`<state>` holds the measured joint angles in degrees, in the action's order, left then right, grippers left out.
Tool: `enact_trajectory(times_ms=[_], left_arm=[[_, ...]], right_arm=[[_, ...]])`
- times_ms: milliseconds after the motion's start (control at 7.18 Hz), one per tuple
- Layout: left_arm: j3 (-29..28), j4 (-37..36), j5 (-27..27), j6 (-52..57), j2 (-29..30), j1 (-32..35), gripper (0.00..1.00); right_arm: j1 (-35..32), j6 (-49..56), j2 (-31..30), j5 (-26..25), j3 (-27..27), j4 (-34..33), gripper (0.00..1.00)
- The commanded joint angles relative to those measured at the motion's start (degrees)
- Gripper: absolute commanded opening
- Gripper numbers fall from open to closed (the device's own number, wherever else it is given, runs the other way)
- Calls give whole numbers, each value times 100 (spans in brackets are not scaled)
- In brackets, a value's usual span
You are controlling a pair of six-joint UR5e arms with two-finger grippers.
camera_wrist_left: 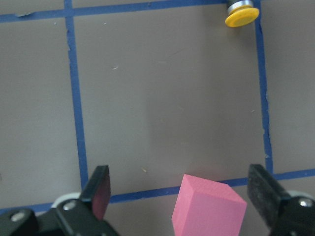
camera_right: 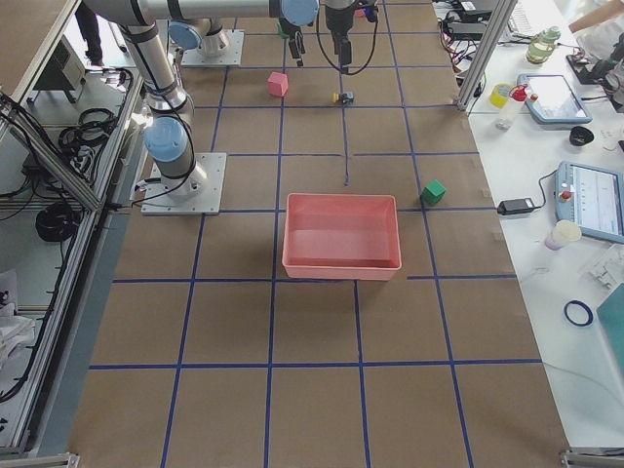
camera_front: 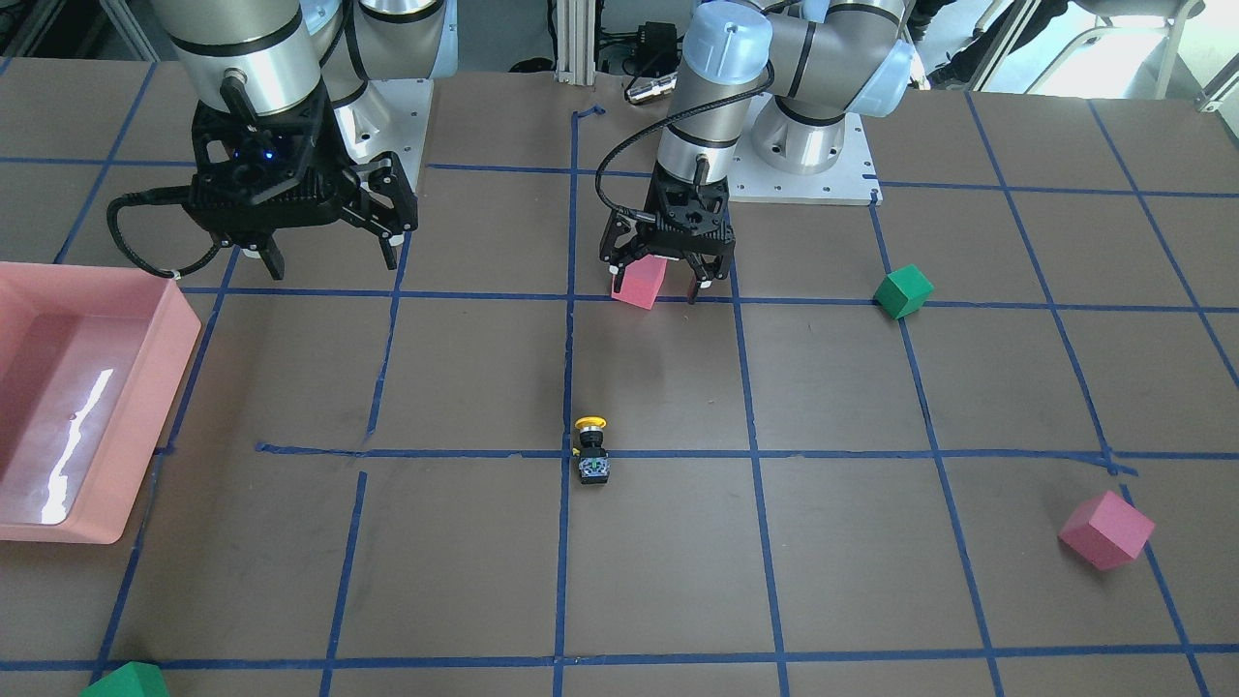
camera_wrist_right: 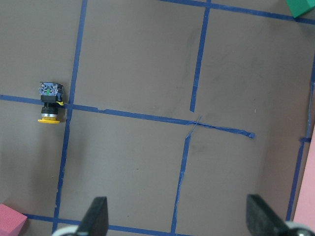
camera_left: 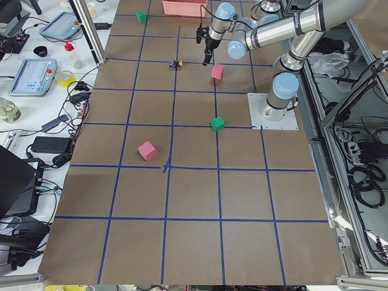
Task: Align button upright
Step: 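Raise the right gripper away while the left gripper moves to the switch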
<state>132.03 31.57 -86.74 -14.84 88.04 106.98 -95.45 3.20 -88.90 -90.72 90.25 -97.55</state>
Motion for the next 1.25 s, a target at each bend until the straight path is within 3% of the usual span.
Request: enact_trajectory(times_ms=[0,418,696,1114], left_arm=[[-2,-746,25,-107,563,60,100],[-124,-1511,17,-98,1327,60,100],[-553,-1601,25,-142,1855,60,100],[-906,-1698,17,-317,2365,122,100]], right_arm=[[113,-3,4,106,10,-35,100],[176,-3,4,81,-217,166,100],[176,-12,21,99,-394,700,100],[342,14,39,20,-377,668,100]])
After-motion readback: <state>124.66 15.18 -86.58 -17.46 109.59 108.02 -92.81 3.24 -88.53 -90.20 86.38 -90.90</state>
